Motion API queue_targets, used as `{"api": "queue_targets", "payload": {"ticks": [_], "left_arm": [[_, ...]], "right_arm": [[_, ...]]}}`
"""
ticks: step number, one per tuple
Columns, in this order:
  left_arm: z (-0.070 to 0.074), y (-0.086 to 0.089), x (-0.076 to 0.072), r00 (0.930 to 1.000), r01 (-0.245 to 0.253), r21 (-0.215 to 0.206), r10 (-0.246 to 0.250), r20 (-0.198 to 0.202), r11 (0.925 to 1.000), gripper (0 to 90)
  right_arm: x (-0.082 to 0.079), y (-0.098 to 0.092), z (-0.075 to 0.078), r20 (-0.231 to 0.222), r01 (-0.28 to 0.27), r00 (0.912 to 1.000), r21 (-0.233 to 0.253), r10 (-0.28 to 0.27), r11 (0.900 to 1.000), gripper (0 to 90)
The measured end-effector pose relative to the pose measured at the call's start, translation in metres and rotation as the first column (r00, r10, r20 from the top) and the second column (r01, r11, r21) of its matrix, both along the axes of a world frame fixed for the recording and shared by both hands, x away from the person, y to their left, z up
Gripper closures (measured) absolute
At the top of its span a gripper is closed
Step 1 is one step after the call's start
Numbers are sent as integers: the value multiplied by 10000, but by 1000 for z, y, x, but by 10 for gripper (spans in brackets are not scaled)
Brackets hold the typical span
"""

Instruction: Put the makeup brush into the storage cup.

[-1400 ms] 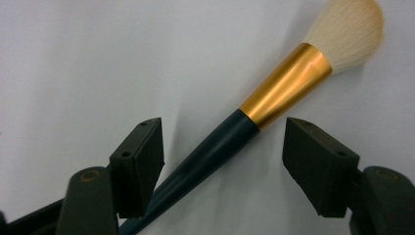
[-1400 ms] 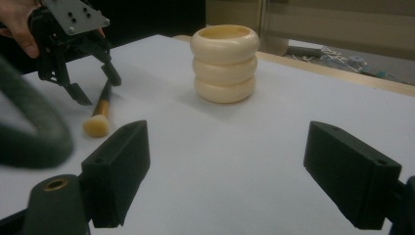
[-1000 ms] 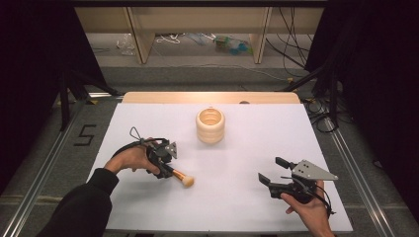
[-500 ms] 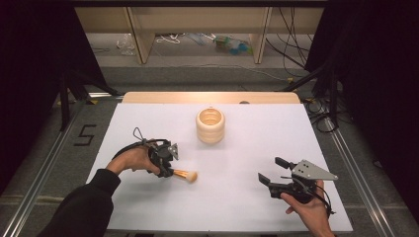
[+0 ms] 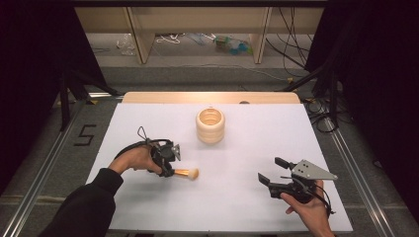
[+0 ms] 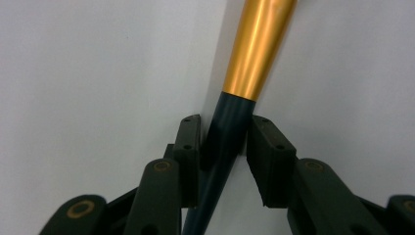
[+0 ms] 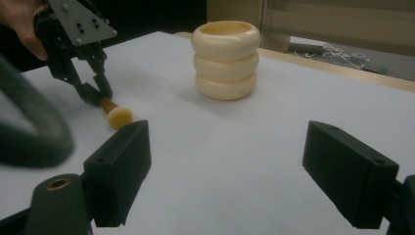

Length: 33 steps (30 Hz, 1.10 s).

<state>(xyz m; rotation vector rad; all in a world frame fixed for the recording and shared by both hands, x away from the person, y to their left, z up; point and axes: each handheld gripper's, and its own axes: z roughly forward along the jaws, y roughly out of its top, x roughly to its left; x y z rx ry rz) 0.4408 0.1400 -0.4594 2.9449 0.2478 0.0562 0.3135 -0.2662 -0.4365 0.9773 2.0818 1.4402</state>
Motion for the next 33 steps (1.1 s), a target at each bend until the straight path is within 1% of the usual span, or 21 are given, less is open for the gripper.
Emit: {"api": "queue_targets", "payload": {"ticks": [1, 2, 4, 5, 10, 11, 12, 13, 14, 15, 16, 17, 18, 19, 23, 24, 25, 29, 31, 32, 33], "left_arm": [[0, 0, 0, 10000, 18, 0, -18, 8, 10000, 675], [0, -1, 0, 10000, 6, 0, -6, -32, 10000, 679], [0, -1, -1, 10000, 52, 53, -52, -42, 10000, 695], [0, -1, -2, 10000, -14, 26, 14, -94, 10000, 707], [0, -2, -1, 9999, 127, 80, -127, -49, 9999, 737], [1, -2, -1, 9999, 102, 78, -101, -87, 9999, 738], [1, -2, -1, 9999, 71, 74, -71, -84, 9999, 738], [1, -2, -1, 9999, 74, 77, -73, -83, 9999, 739], [1, -2, -1, 9999, 71, 79, -71, -87, 9999, 740], [0, -2, -2, 9997, -89, 37, 90, -213, 10000, 740], [0, -2, -1, 9999, 19, 48, -19, -129, 10000, 741], [1, -2, -1, 9999, 90, 50, -89, -82, 9999, 742], [0, -1, -2, 9998, -94, 14, 94, -183, 10000, 742], [0, -2, 0, 9999, -39, 9, 39, -93, 10000, 742], [1, -2, 0, 9995, -266, 50, 266, -157, 9996, 743], [1, -2, 0, 9991, -371, 53, 372, -212, 9993, 743], [1, -2, 1, 9986, -479, -19, 479, -212, 9988, 744], [1, 0, 3, 9954, -877, -275, 865, -403, 9958, 744], [2, 0, 4, 9953, -922, -408, 909, -340, 9949, 744], [3, 1, 5, 9948, -975, -491, 959, -357, 9940, 744], [4, 1, 6, 9943, -1044, -583, 1028, -296, 9928, 744]], "right_arm": [[0, 0, 0, -12, -3, 10000, 4, 3, 10000, 193], [1, 2, -2, 151, 20, 9999, 213, -23, 9998, 193], [1, 2, -2, 168, 30, 9999, 215, -33, 9998, 194], [0, 0, 0, -9, 2, 10000, -5, -2, 10000, 194], [0, 0, 0, 8, 16, 10000, -7, -16, 10000, 194], [2, 1, -1, 201, -10, 9998, 124, 8, 9999, 194], [1, 2, -2, 178, 24, 9998, 218, -28, 9998, 194], [0, 1, -1, 43, 0, 10000, 42, 0, 10000, 194], [0, 0, 0, -3, -10, 10000, 14, 10, 10000, 194], [0, 0, 0, 3, 4, 10000, 6, -4, 10000, 194], [2, 1, -1, 191, -42, 9998, 127, 39, 9999, 194], [1, 1, -1, 94, -7, 10000, 148, 6, 9999, 195], [1, 2, -2, 161, 29, 9999, 202, -33, 9998, 194], [0, 1, -1, 46, 16, 10000, 46, -16, 10000, 195], [1, 1, -2, 77, -10, 10000, 145, 9, 9999, 195], [2, 1, -2, 287, 27, 9996, 167, -32, 9999, 195], [1, 1, -1, 96, -12, 10000, 156, 10, 9999, 195], [1, 1, -2, 121, 19, 9999, 168, -21, 9999, 195], [2, 1, -2, 137, -11, 9999, 290, 7, 9996, 195], [2, 0, -2, 103, 24, 9999, 144, -26, 9999, 195], [2, 1, -2, 106, -2, 9999, 163, 0, 9999, 194]]}}
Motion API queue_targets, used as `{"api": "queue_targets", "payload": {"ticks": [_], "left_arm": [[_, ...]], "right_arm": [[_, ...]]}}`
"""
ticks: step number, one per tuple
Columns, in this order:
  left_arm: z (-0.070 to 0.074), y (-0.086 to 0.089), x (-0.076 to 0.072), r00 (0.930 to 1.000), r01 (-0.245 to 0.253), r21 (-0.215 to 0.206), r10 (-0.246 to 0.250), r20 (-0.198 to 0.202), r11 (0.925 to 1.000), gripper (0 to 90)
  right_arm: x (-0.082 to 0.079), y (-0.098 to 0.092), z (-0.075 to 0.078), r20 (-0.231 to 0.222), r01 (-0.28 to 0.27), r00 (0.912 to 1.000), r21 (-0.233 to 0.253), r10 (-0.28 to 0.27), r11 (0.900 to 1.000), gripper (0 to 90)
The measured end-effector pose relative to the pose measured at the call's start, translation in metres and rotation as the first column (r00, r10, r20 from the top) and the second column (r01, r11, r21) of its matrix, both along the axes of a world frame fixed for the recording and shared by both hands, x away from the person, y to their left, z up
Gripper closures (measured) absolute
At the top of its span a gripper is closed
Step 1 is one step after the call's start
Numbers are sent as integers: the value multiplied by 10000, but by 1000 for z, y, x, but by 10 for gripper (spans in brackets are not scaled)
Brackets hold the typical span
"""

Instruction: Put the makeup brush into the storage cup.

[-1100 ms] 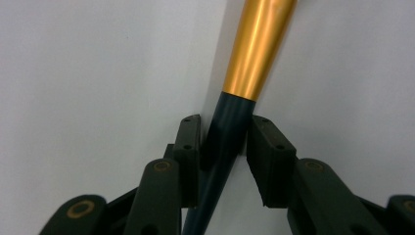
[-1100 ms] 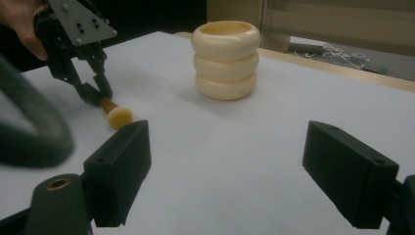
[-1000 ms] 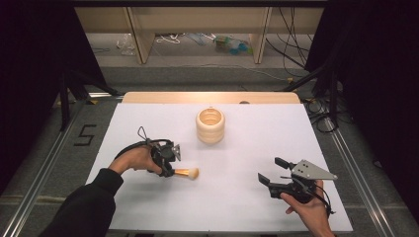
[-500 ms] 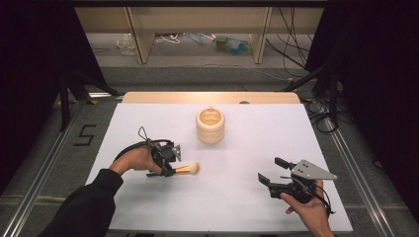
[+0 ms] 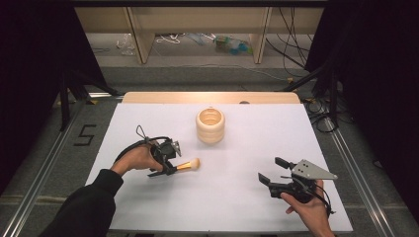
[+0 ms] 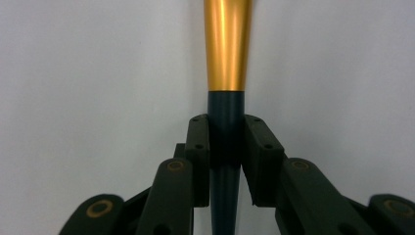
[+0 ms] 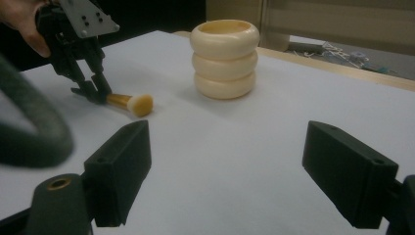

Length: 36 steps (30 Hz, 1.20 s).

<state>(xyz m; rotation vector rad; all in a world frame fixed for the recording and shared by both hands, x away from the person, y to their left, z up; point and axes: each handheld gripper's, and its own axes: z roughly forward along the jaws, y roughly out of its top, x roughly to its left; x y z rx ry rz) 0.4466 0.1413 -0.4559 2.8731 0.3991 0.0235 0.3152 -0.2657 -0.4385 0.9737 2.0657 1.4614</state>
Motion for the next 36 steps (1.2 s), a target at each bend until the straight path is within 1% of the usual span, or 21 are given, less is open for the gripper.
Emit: {"api": "queue_targets", "payload": {"ticks": [6, 11, 12, 13, 14, 15, 18, 19, 20, 21, 22, 23, 25, 26, 27, 28, 29, 31, 33, 34, 36], "left_arm": [[11, 7, 3, 9982, -438, -752, 467, 375, 9962, 744], [24, 17, 7, 9897, -970, -1754, 1136, 874, 9797, 744], [26, 19, 7, 9861, -1118, -1990, 1334, 990, 9736, 744], [28, 22, 7, 9793, -1447, -2323, 1728, 1055, 9618, 744], [30, 23, 8, 9773, -1437, -2436, 1763, 1176, 9592, 744], [30, 23, 6, 9670, -1799, -2926, 2234, 1224, 9392, 743], [36, 29, 7, 9539, -1922, -3399, 2566, 1554, 9206, 743], [37, 30, 8, 9454, -2038, -3742, 2812, 1649, 9047, 743], [39, 32, 8, 9415, -2105, -3902, 2933, 1659, 8963, 743], [38, 32, 7, 9243, -2431, -4483, 3456, 1619, 8602, 743], [39, 33, 8, 9195, -2463, -4642, 3566, 1655, 8508, 743], [40, 34, 8, 9167, -2528, -4866, 3679, 1560, 8362, 743], [40, 36, 9, 9052, -2504, -5174, 3874, 1745, 8183, 743], [41, 36, 8, 8951, -2620, -5333, 4091, 1774, 8044, 743], [41, 37, 9, 8931, -2628, -5513, 4159, 1717, 7919, 743], [41, 37, 9, 8931, -2628, -5513, 4159, 1717, 7919, 743], [41, 38, 9, 8820, -2717, -5776, 4393, 1707, 7698, 743], [42, 38, 10, 8657, -2907, -6000, 4720, 1669, 7453, 743], [43, 39, 12, 8498, -2994, -6306, 5006, 1650, 7161, 743], [45, 39, 13, 8386, -3012, -6415, 5163, 1740, 7055, 743], [46, 40, 13, 8243, -3022, -6612, 5366, 1804, 6866, 743]], "right_arm": [[0, 0, 0, 18, 43, 10000, 1, -43, 10000, 194], [0, 0, 0, 43, 56, 10000, 36, -56, 10000, 194], [0, 0, 0, 77, 48, 10000, 46, -48, 10000, 194], [0, 0, 0, 71, 55, 10000, 52, -56, 10000, 194], [0, 0, 0, 68, 53, 10000, 21, -53, 10000, 194], [0, 0, 0, 46, 66, 10000, 17, -66, 10000, 194], [0, 0, 0, 70, 66, 10000, 52, -67, 10000, 194], [0, 0, 0, 34, 54, 10000, 32, -54, 10000, 194], [0, 0, 0, 50, 68, 10000, 13, -68, 10000, 194], [0, 0, 0, 110, 106, 9999, 79, -107, 9999, 194], [0, 0, 0, 93, 51, 9999, 66, -51, 10000, 194], [0, 0, 0, 73, 71, 9999, 45, -71, 10000, 194], [0, 0, 0, 55, 76, 10000, 19, -77, 10000, 194], [0, 0, 0, 119, 111, 9999, 87, -112, 9999, 194], [0, 0, 0, 125, 84, 9999, 87, -85, 9999, 194], [0, 0, 0, 125, 84, 9999, 87, -85, 9999, 194], [0, 0, 0, 59, 68, 10000, 32, -68, 10000, 194], [0, 1, 0, 121, -7, 9999, 254, 3, 9997, 194], [0, 0, 1, 100, 56, 9999, 79, -57, 10000, 194], [0, 0, 0, 86, 72, 9999, 69, -73, 9999, 194], [0, 1, 0, 50, -27, 10000, 251, 26, 9997, 194]]}}
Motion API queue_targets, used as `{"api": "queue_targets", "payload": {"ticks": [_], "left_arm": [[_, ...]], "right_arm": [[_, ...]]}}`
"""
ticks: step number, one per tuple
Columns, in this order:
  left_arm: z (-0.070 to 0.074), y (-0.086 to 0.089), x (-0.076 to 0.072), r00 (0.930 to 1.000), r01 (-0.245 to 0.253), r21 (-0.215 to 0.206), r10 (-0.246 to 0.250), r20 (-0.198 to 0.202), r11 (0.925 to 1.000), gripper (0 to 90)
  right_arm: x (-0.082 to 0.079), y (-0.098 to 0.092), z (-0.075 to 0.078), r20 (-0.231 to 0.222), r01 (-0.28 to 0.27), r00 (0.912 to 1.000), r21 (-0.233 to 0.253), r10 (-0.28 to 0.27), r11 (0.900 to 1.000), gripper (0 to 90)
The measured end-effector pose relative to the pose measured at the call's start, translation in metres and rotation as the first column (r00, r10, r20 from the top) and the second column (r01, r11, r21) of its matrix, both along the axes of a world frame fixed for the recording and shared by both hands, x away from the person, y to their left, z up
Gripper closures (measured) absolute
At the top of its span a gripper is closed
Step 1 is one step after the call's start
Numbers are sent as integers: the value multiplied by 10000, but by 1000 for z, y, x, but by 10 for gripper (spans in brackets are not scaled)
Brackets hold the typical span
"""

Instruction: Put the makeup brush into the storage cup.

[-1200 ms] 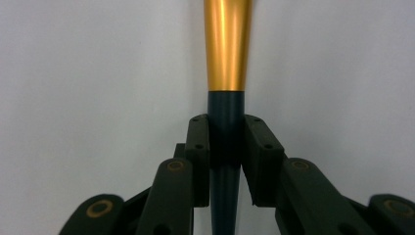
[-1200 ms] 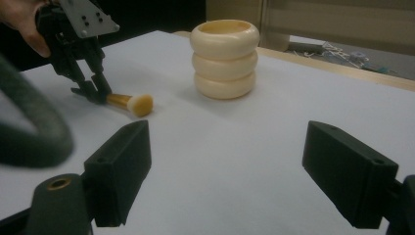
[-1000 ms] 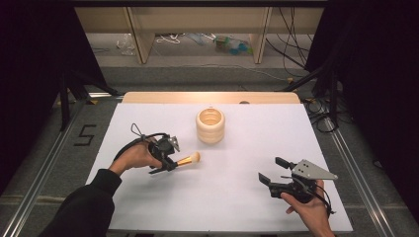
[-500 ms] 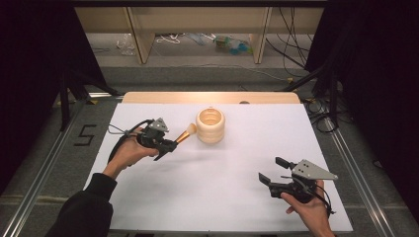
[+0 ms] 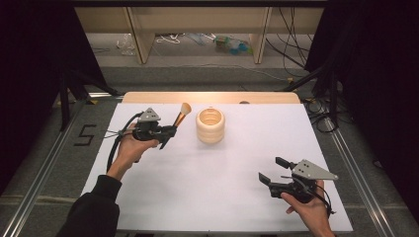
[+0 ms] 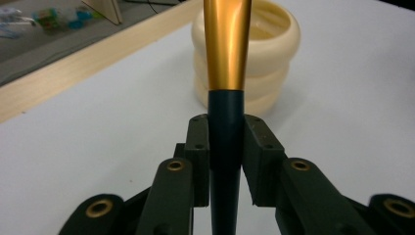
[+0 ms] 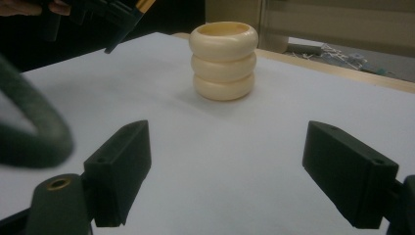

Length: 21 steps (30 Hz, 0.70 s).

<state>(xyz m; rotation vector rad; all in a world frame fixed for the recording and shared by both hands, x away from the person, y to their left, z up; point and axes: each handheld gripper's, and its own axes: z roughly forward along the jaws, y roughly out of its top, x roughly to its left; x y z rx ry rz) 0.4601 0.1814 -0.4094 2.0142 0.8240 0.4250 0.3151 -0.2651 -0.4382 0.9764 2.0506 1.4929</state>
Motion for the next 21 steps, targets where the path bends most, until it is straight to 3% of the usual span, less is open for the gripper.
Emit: {"api": "queue_targets", "payload": {"ticks": [1, 6, 8, 10, 17, 18, 21], "left_arm": [[0, -1, 0, 9998, -181, -279, 182, 49, 9994, 743], [3, 1, 1, 9973, -596, -817, 628, 371, 9949, 743], [3, 2, 3, 9969, -671, -1151, 713, 327, 9911, 743], [4, 3, 4, 9950, -828, -1216, 889, 454, 9891, 743], [7, 1, 6, 9881, -1173, -1750, 1326, 785, 9776, 743], [8, 0, 6, 9847, -1258, -2015, 1470, 938, 9714, 743], [9, -1, 8, 9791, -1394, -2312, 1689, 1131, 9629, 743]], "right_arm": [[1, 0, -1, 107, 31, 9999, -8, -31, 10000, 194], [0, -1, 0, 22, 41, 10000, -161, -41, 9999, 194], [0, -1, 0, 58, 111, 9999, -171, -110, 9998, 194], [1, 0, -1, 106, 10, 9999, 0, -10, 10000, 194], [0, -1, 0, 26, 80, 10000, -185, -79, 9998, 194], [0, -1, 0, 24, 75, 10000, -206, -75, 9998, 194], [0, -1, 0, 25, 71, 10000, -162, -70, 9998, 194]]}}
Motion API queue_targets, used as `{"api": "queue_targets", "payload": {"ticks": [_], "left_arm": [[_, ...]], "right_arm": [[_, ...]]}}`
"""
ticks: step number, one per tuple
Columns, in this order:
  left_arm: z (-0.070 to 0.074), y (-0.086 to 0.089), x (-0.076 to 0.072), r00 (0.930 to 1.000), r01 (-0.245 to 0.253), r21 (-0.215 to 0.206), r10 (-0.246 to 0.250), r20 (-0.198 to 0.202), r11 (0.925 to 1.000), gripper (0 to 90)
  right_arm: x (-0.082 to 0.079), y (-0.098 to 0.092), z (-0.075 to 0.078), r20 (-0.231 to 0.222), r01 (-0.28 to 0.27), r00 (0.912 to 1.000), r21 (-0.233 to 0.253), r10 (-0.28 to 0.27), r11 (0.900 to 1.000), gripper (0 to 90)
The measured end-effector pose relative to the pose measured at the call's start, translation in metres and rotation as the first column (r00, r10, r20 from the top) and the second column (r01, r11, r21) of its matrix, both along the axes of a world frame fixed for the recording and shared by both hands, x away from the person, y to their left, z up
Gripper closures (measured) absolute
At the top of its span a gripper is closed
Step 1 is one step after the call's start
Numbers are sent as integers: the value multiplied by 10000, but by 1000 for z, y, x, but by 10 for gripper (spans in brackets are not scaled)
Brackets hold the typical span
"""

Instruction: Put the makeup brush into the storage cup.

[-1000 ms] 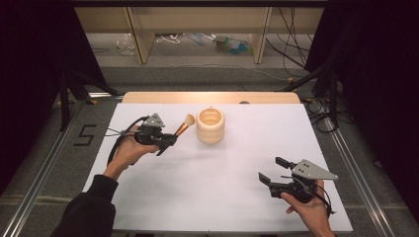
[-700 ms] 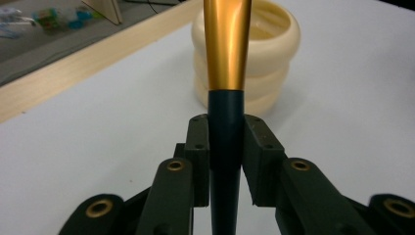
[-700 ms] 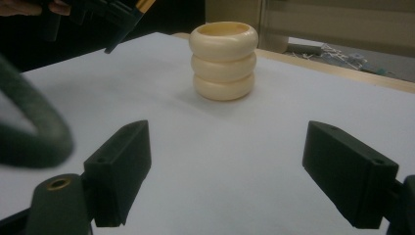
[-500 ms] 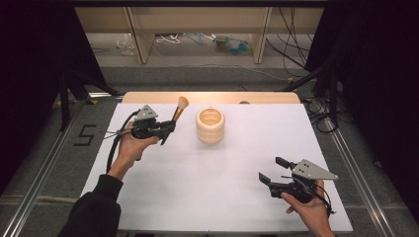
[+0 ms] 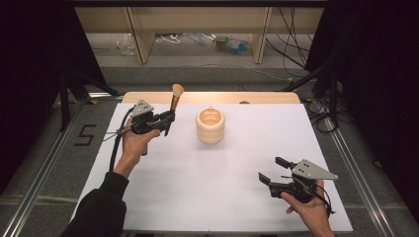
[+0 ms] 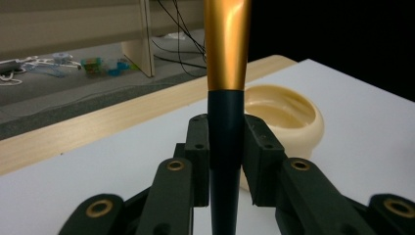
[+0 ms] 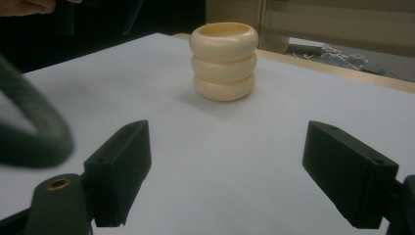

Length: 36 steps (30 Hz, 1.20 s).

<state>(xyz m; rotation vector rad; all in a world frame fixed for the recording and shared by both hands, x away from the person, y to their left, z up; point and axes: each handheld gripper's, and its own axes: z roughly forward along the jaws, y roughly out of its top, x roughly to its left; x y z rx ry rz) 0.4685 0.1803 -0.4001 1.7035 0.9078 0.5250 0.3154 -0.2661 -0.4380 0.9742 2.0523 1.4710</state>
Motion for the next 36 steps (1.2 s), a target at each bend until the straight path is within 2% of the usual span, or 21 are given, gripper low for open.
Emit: {"api": "queue_targets", "payload": {"ticks": [10, 13, 16, 24, 25, 36], "left_arm": [[-2, -8, 6, 9996, -191, -557, 201, 176, 9983, 743], [-3, -10, 10, 9995, -174, -405, 184, 254, 9990, 743], [-3, -12, 13, 9993, -241, -659, 259, 273, 9975, 743], [2, -28, 19, 9972, -176, -840, 237, 713, 9963, 743], [2, -30, 19, 9971, -162, -1014, 236, 724, 9947, 743], [7, -44, 25, 9956, -151, -1210, 261, 900, 9925, 743]], "right_arm": [[0, 0, 0, -11, -31, 10000, -30, 31, 10000, 194], [0, 0, 0, 16, -20, 10000, -40, 20, 10000, 194], [0, 0, 0, 13, -25, 10000, -36, 25, 10000, 194], [0, 0, 0, 54, -13, 10000, 36, 13, 10000, 194], [0, 0, 0, 6, -63, 10000, -4, 63, 10000, 194], [0, 0, 0, -5, -58, 10000, -24, 58, 10000, 194]]}}
